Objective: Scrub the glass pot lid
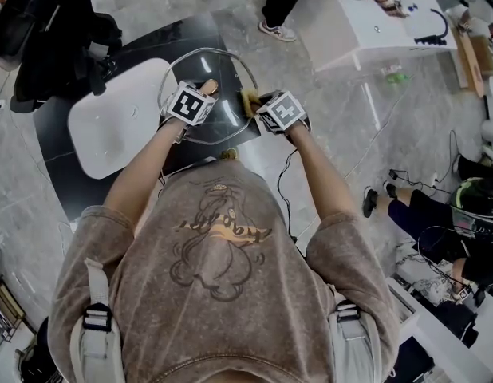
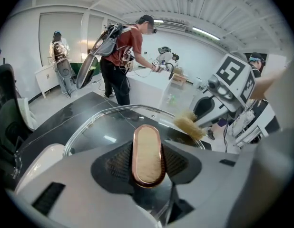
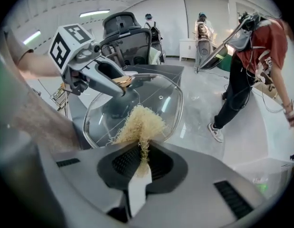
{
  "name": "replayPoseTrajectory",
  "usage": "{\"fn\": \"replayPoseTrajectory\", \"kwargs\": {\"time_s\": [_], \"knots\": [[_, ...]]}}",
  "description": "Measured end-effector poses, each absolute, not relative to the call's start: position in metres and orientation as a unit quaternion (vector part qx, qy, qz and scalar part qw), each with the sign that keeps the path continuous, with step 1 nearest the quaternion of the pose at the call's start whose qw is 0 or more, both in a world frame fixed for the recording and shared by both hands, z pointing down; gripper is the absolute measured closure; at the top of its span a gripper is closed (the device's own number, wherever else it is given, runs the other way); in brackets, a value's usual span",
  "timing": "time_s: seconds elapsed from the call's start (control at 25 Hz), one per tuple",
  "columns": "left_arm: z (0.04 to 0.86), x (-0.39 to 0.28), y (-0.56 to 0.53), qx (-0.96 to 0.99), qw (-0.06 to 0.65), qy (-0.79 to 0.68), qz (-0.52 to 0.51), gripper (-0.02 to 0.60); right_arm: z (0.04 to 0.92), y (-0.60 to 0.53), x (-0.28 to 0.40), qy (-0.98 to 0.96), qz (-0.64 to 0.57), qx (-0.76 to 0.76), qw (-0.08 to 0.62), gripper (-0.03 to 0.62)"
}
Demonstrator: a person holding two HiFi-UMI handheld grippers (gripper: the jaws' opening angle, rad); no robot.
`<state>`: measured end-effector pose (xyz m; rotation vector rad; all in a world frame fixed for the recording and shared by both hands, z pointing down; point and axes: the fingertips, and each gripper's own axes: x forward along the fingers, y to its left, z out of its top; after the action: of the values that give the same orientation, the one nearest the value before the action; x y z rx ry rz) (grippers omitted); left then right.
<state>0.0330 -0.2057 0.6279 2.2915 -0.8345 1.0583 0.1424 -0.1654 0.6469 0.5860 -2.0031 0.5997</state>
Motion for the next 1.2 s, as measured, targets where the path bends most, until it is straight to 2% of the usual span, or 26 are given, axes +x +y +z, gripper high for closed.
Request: {"fn": "replayPoseTrajectory", "kwargs": {"time_s": [0.44, 0.72, 1.2], "knots": [[0.627, 0.031, -0.204, 0.830, 0.244, -0.302, 0.400, 0.399, 0.648, -0.119, 0.125, -0.821, 0.256, 0.217, 0.462, 0.556], [0.626, 0.033, -0.202, 0.827, 0.246, -0.297, 0.410, 0.399, 0.648, -0.095, 0.111, -0.819, 0.312, 0.197, 0.439, 0.556], [0.629, 0.031, -0.204, 0.823, 0.250, -0.294, 0.416, 0.399, 0.651, -0.067, 0.059, -0.828, 0.259, 0.174, 0.467, 0.556]]}}
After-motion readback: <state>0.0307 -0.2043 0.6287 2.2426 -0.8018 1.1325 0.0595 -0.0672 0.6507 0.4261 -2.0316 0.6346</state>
